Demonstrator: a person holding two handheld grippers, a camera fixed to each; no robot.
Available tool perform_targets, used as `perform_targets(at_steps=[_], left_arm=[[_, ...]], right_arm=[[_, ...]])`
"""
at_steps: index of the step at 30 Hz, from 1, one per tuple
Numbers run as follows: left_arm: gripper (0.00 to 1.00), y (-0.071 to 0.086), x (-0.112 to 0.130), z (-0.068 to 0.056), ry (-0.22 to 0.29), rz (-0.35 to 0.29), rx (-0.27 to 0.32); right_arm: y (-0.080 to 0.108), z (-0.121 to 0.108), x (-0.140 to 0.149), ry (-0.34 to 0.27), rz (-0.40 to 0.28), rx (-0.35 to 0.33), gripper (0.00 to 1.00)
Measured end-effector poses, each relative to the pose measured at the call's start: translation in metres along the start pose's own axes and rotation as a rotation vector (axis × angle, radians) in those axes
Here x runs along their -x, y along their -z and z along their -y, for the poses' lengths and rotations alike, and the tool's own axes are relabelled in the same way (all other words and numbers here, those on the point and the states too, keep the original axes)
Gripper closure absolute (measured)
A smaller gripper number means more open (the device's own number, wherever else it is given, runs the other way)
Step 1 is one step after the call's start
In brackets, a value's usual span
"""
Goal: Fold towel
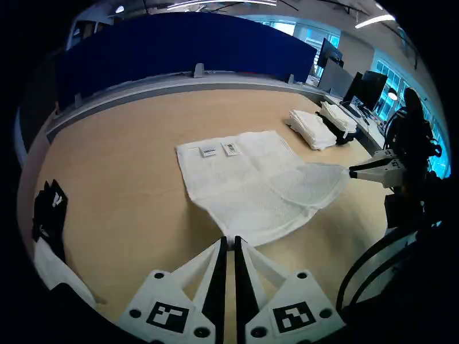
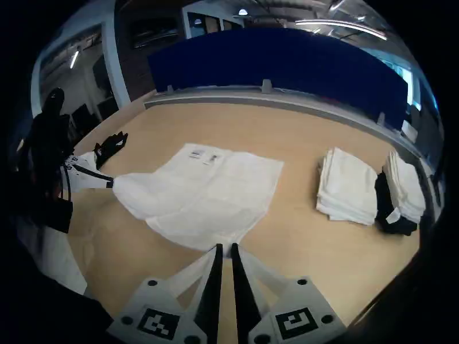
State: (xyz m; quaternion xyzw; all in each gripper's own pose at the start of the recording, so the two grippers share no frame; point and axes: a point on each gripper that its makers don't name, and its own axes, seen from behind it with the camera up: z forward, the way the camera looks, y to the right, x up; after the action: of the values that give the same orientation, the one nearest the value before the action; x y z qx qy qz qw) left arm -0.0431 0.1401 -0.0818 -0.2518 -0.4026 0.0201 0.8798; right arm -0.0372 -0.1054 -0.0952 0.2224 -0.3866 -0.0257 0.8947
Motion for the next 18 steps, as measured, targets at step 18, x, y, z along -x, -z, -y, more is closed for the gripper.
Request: perform_targets(at_steps=[18], left_arm=[[0.91, 0.013, -0.004, -0.001, 0.036, -0.007, 0.012]], right_arm=[[0.010, 0.003, -0.004, -0.004, 0.002, -0.008, 0.89]])
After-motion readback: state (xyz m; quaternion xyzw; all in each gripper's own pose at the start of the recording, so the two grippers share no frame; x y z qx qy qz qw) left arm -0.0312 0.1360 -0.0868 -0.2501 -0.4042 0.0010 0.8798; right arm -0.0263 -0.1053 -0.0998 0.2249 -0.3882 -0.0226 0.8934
